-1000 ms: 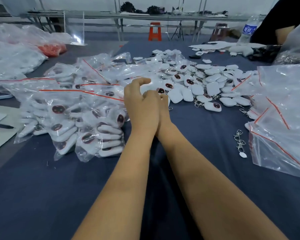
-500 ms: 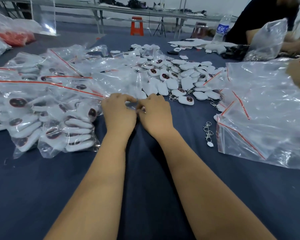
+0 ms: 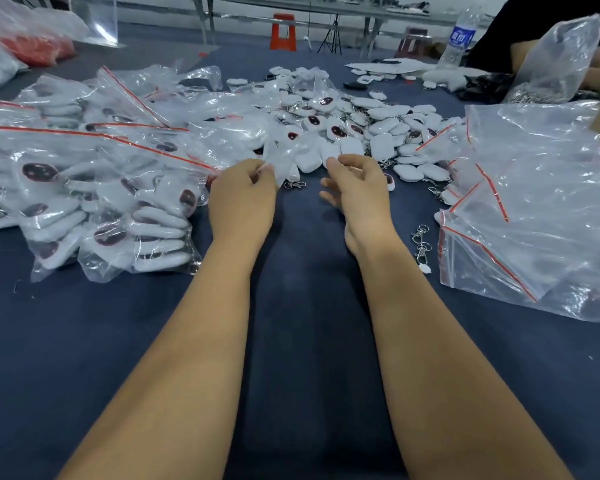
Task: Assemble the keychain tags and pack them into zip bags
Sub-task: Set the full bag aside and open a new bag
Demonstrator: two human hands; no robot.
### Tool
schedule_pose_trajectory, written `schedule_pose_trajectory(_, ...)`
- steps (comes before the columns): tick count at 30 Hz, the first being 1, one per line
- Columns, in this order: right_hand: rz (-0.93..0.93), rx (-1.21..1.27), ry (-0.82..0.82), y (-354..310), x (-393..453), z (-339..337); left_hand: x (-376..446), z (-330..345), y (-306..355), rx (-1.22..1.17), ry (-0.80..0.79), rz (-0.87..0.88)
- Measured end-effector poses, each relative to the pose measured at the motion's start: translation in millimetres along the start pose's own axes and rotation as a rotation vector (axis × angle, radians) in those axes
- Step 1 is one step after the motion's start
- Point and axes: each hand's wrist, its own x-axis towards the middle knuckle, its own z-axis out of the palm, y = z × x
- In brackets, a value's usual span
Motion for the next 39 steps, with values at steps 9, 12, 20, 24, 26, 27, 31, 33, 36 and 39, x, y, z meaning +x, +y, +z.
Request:
schedule_pose_trajectory(9, -0.02, -0.076, -0.091, 1, -9, 10, -14, 19, 9, 0.167, -0.19, 0.36)
schedule_pose_trajectory(12, 0.062, 0.043, -0.065, -2, -5, 3, -13, 19, 9, -0.002, -0.22, 0.236)
schedule_pose_trajectory(20, 0.015, -0.096, -0.158, 2, -2, -3, -8, 16, 8, -0.151, -0.104, 0.107)
schedule_pose_trajectory(24, -0.05, -0.182, -0.195, 2, -5, 0, -10, 17, 14, -0.302, -0.127, 0.053)
schedule_pose_trajectory(26, -0.046, -0.172, -0.184, 3, -5, 2, -10, 19, 13, -0.32, -0.171, 0.018)
schedule_pose_trajectory(27, -0.044, -0.169, -0.184, 3, -5, 2, -9, 20, 12, -0.329, -0.187, 0.0)
schedule_pose_trajectory(31, -0.035, -0.197, -0.278, 3, -7, 3, -6, 16, 13, -0.391, -0.124, -0.063)
schedule_pose_trajectory(33, -0.045, -0.238, -0.304, 2, -8, 5, -5, 16, 12, -0.374, -0.064, -0.069)
schedule_pose_trajectory(36, -0.054, -0.28, -0.245, 2, -9, 9, -9, 19, 14, -0.273, -0.101, -0.021)
schedule_pose_trajectory(39, -0.051, -0.29, -0.211, 1, -9, 9, -12, 20, 15, -0.228, -0.158, 0.03)
